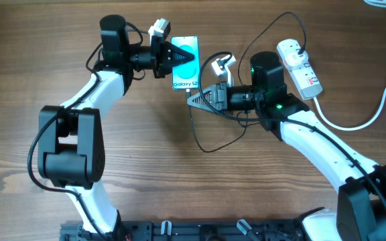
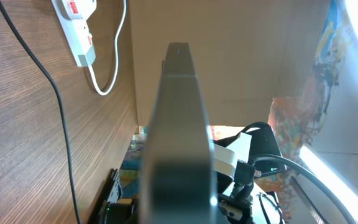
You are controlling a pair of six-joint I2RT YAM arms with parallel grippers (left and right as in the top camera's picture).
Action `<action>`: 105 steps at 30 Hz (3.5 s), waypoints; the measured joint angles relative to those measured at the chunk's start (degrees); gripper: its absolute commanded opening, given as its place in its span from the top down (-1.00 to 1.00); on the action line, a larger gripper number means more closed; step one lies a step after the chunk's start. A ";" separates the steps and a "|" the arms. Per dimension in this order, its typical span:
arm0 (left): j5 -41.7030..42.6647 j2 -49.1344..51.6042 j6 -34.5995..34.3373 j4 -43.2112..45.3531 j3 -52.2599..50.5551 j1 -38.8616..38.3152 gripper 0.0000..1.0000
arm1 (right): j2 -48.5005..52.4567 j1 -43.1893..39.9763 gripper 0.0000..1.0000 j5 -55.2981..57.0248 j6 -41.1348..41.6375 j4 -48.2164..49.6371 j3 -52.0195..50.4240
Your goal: Plug charger to phone and switch on socket
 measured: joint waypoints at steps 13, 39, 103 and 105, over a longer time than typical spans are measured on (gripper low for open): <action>-0.24 0.00 0.00 0.00 0.00 0.00 0.92 | 0.00 0.02 0.91 0.44 0.00 0.00 0.00; -1.07 0.00 -0.02 5.35 0.02 -1.09 0.92 | 0.00 0.11 0.91 1.46 1.49 -0.17 0.00; -6.23 -18.27 21.24 -32.68 -8.09 1.40 0.92 | -21.84 0.66 0.92 -6.80 -20.81 -36.70 0.20; -7.61 -21.75 23.06 -32.68 -8.55 1.38 0.92 | -23.50 2.29 0.91 -7.06 -23.67 -41.24 0.20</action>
